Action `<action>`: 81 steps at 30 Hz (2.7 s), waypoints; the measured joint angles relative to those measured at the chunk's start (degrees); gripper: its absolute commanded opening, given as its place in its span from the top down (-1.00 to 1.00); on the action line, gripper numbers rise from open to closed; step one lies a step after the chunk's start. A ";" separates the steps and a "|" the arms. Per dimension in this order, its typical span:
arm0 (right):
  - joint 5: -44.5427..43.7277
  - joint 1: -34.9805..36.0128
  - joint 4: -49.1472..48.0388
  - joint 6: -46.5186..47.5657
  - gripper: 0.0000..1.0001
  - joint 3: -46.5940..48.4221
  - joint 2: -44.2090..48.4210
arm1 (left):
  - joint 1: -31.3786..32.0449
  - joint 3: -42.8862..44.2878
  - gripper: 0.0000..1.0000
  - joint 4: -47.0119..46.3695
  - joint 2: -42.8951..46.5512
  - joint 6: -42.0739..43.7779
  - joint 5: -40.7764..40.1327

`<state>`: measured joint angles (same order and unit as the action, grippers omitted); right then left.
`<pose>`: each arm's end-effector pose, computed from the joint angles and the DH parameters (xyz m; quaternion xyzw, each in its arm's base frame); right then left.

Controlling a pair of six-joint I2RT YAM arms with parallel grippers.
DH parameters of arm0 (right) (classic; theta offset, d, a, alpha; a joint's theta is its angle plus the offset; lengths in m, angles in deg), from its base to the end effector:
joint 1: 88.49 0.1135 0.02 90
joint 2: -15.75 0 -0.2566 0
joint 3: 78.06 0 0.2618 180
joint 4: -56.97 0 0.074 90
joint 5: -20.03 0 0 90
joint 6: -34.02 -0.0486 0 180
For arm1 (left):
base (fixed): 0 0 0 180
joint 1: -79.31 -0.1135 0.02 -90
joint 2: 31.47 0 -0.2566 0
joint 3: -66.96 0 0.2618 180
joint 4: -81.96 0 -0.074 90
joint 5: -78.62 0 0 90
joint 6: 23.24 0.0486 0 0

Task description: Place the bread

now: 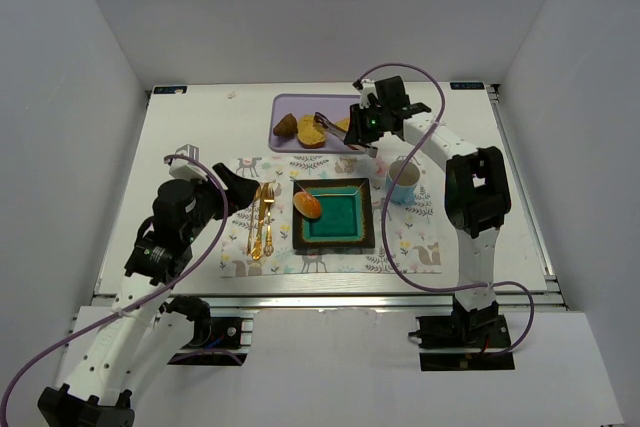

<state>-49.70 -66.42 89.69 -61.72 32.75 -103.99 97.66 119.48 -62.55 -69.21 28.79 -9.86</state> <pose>0.4527 0.2017 0.2162 -0.1989 0.8787 0.2527 0.3527 0.1751 -0.0594 0.2940 -0.1327 0.8119 -0.2779 0.4960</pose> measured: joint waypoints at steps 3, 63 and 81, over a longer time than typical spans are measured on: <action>0.96 -0.37 -0.24 -0.48 0.60 -0.31 0.00 | 0.00 0.00 -0.81 -0.02 -0.04 0.00 0.00; 11.78 -3.61 11.52 17.16 0.12 -39.04 44.52 | 0.00 -1.11 -0.81 -1.20 2.75 -0.02 2.45; -4.94 -3.45 1.42 19.12 0.17 -22.93 27.87 | -0.02 -1.14 -0.81 -1.29 1.20 0.02 2.43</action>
<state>-54.64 -69.88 91.11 -42.60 9.83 -76.13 97.64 118.34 -63.84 -68.01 28.81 -7.43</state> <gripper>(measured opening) 0.417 0.903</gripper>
